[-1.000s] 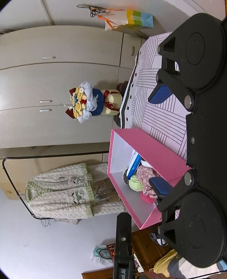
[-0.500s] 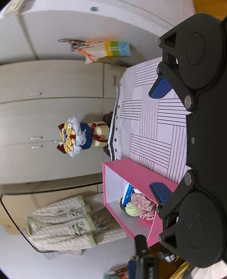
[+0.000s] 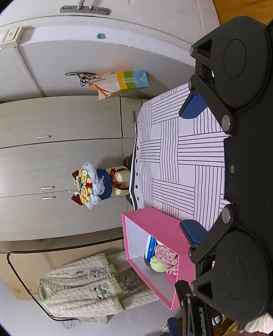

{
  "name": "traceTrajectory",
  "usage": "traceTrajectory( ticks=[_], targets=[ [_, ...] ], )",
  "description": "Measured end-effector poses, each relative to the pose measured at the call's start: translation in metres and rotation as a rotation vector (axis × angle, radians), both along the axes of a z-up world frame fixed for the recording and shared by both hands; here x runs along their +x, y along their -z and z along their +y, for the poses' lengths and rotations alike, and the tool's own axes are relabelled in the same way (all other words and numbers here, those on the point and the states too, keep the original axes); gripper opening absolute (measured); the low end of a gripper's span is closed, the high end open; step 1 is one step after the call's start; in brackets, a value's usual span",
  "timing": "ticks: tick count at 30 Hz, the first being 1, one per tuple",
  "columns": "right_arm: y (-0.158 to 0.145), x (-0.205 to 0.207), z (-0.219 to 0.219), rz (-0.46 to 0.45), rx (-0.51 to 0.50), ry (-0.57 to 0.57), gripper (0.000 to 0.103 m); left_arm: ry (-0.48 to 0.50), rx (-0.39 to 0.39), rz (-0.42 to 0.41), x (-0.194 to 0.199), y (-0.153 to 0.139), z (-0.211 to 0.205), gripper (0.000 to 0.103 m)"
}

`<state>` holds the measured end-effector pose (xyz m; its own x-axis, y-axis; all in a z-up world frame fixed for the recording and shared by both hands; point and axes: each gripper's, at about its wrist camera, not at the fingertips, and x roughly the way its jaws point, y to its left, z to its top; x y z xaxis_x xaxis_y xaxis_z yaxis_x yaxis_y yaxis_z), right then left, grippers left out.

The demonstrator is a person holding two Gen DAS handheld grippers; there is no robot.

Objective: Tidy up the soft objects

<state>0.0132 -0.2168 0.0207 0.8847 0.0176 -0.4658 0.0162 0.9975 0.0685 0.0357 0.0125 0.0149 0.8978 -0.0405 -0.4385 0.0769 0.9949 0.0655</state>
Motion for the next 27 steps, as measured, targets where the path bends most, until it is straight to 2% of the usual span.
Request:
traceTrajectory(
  ticks=[13, 27],
  targets=[
    [0.004, -0.009, 0.009, -0.034, -0.078, 0.022, 0.103, -0.002, 0.017, -0.004, -0.002, 0.01, -0.002, 0.103],
    [0.01, -0.011, 0.009, -0.044, -0.079, 0.048, 0.103, 0.001, 0.03, -0.004, -0.003, 0.012, -0.003, 0.103]
  ],
)
